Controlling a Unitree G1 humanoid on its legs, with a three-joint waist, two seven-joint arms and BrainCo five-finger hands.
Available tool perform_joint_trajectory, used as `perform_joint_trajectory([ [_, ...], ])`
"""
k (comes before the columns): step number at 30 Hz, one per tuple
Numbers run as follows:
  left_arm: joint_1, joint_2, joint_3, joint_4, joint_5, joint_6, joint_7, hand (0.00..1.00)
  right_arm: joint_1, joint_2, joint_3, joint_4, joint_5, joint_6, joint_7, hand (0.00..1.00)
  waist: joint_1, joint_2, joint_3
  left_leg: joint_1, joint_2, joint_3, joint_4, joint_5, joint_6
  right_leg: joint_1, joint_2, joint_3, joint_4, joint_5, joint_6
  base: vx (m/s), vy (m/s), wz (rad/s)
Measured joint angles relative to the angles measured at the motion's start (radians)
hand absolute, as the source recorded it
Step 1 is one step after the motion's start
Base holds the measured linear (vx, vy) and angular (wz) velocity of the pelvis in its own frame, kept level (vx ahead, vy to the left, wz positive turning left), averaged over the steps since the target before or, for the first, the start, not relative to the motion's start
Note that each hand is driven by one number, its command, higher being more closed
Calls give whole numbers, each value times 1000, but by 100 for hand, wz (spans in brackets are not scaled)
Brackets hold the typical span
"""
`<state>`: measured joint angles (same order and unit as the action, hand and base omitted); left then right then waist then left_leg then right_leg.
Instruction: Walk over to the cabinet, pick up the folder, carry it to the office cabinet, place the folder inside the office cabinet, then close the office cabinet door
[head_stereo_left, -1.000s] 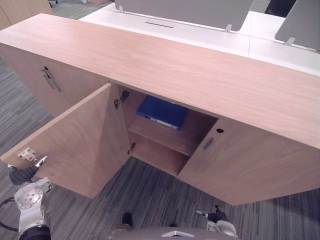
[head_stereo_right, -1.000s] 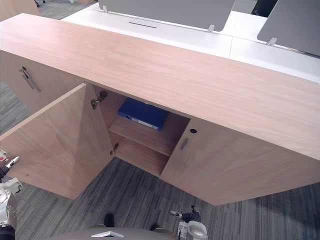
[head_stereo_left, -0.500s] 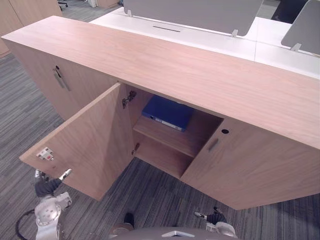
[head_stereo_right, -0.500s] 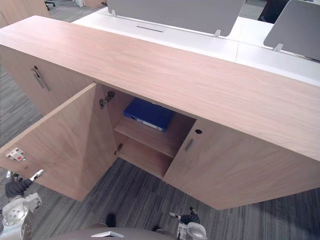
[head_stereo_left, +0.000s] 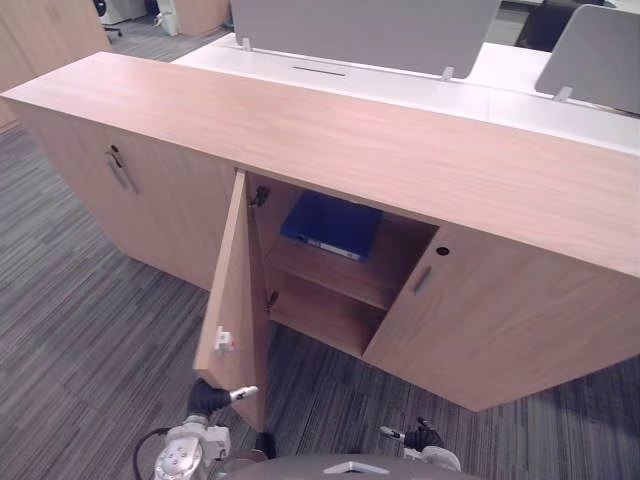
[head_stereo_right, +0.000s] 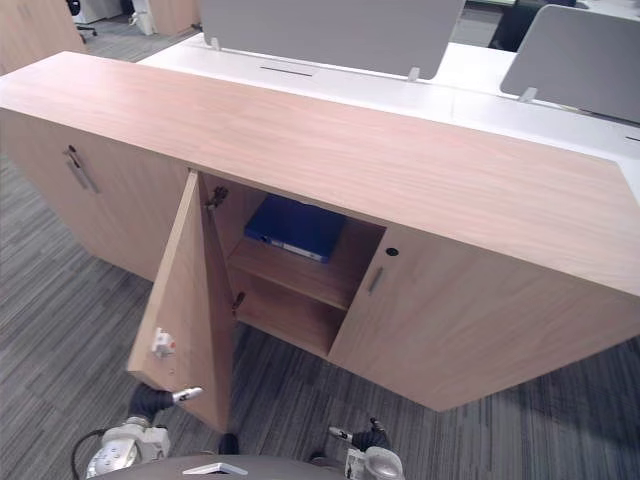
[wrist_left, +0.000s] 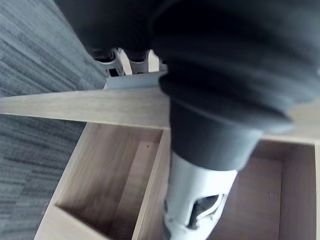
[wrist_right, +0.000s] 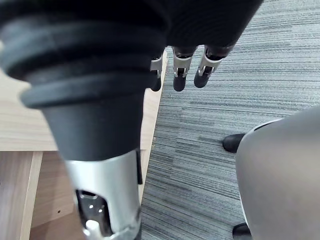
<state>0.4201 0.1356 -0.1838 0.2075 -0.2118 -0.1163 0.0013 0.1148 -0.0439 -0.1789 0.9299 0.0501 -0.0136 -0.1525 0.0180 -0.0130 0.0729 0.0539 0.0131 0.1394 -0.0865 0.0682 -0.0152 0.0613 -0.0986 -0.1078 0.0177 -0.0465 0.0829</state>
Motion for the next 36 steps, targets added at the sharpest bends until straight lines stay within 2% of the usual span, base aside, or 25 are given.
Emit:
perform_joint_trajectory([
  [6, -51, -22, -77, 65, 1, 14, -28, 0, -3, -3, 0, -1, 0, 0, 0, 0, -23, 14, -13, 20, -1, 52, 0, -8, 0, -5, 2, 57, -9, 20, 7, 11, 25, -27],
  [9, -137, -34, -97, 144, 22, 30, -26, 0, -5, -3, 2, -9, 0, 0, -1, 0, -52, 23, -20, 38, 1, 88, 0, -20, -2, -4, 10, 98, -19, 33, 7, 29, 10, -37],
  [16, -356, -34, -44, 267, 70, 34, 69, 0, -10, -5, 8, -10, 0, 1, -3, 0, -92, 25, -28, 54, 7, 158, 0, -40, -4, -3, 19, 155, -66, 65, 7, 19, 2, -31],
  [18, -424, -18, -9, 302, 78, 41, 108, 0, -14, -5, 8, -10, 0, 1, -4, 0, -114, 24, -27, 52, 6, 165, 0, -47, -6, -5, 18, 160, -74, 66, 8, 23, 0, -10],
  [24, -599, 76, 32, 441, 79, 59, 184, 0, -26, -9, 6, -10, 1, 17, -3, 0, -138, 18, -26, 13, 6, 192, 5, -54, -7, -54, 19, 184, -79, 84, 8, 25, -3, -12],
  [27, -666, 123, 31, 516, 79, 72, 200, 0, -37, -11, -2, -9, 2, 18, -3, 0, -158, 13, -18, -6, 3, 197, 7, -52, -3, -72, 18, 187, -84, 95, 9, 33, -12, -8],
  [31, -756, 164, 26, 602, 80, 95, 218, 0, -38, -23, -3, -6, 2, 17, -3, 0, -167, 12, -7, -36, 2, 207, 7, -53, -4, -108, 19, 193, -85, 99, 7, 10, -21, -6],
  [36, -793, 181, 25, 641, 80, 101, 235, 0, -33, -27, -16, 1, 3, 17, -6, 0, -189, 12, 1, -57, 1, 212, 7, -53, -4, -131, 18, 194, -84, 101, 4, -5, -17, -2],
])
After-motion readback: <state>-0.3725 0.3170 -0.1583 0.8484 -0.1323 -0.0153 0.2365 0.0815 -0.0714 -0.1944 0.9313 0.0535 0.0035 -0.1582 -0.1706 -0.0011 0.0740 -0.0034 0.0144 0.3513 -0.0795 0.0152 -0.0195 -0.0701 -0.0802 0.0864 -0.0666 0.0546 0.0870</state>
